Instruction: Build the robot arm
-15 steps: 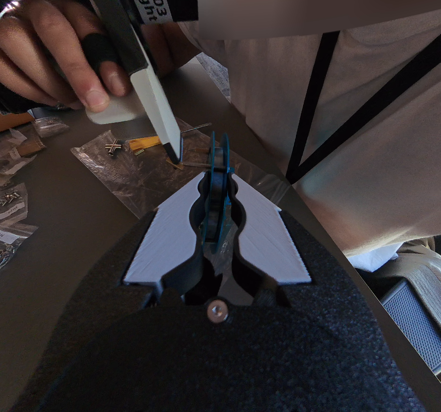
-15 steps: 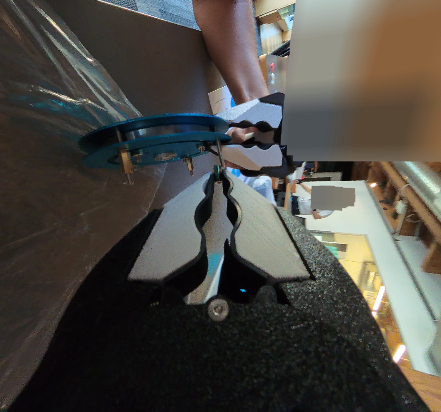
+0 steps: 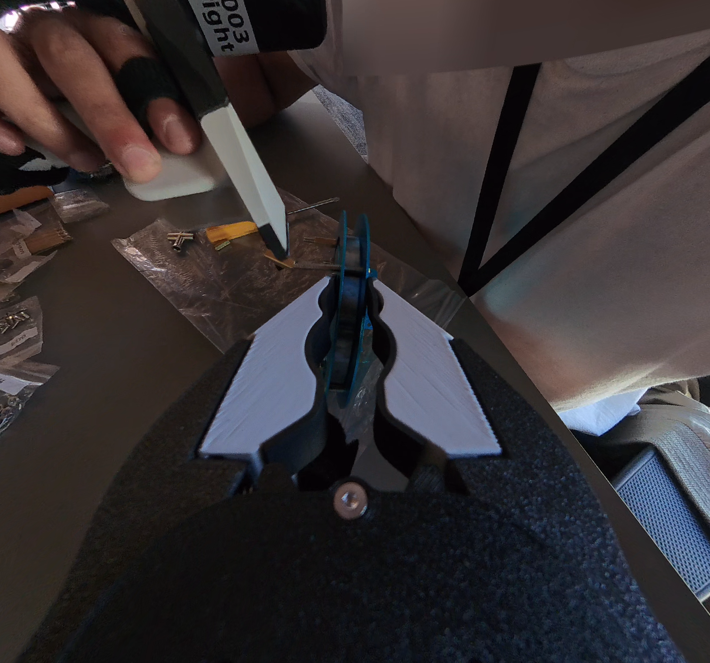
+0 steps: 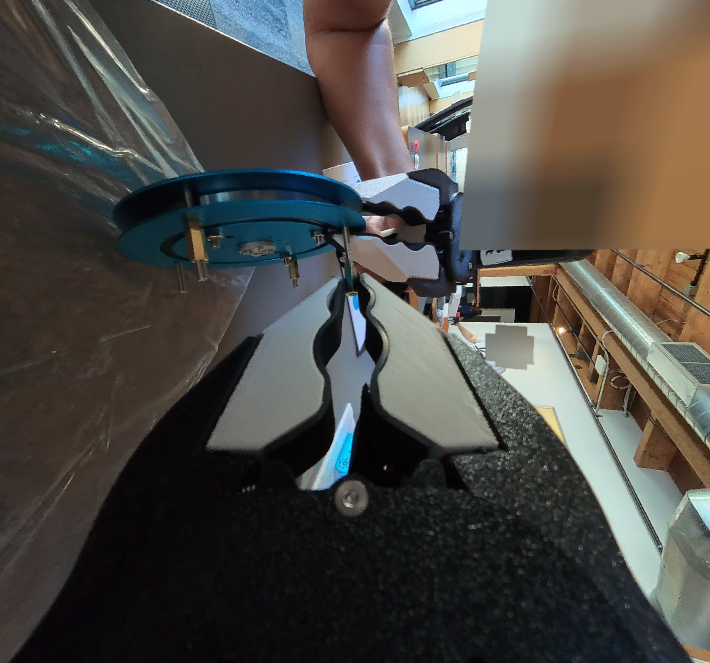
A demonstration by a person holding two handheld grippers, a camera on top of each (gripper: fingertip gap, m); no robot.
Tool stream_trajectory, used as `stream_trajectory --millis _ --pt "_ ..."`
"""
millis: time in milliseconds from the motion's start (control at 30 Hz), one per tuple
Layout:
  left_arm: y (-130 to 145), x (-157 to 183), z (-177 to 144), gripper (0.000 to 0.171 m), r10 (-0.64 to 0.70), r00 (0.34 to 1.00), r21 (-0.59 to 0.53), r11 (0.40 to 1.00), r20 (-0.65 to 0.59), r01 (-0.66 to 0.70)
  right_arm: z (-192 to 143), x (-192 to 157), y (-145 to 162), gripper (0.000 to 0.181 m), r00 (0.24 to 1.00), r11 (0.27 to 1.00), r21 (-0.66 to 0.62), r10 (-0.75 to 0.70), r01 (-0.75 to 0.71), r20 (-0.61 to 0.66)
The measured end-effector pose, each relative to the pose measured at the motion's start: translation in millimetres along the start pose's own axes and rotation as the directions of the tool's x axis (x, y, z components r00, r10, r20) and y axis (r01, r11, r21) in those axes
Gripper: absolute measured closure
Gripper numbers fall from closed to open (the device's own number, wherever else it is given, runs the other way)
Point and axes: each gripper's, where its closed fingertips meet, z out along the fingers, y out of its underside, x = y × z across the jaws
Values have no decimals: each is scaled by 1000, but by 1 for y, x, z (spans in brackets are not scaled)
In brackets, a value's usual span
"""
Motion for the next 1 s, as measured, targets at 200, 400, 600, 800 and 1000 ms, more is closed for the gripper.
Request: stream_trajectory --millis 200,400,600,800,1000 --pt "0 2 1 157 5 1000 0 1000 -12 -5 2 0 -4 176 999 999 38 25 -26 21" --pt "-1 0 2 157 -18 999 31 999 -32 19 1 -3 -3 176 928 937 154 267 -313 260" --pt "-4 -1 5 157 -29 999 52 998 -41 31 -6 -5 -5 177 674 746 161 460 -646 578" --pt "-5 -2 7 158 -8 1000 39 999 -29 9 -8 -6 -5 176 277 514 -57 548 -856 789" --pt "-4 -2 7 158 9 1000 24 1000 -16 -8 -6 -8 -5 176 -255 241 -420 508 -875 823"
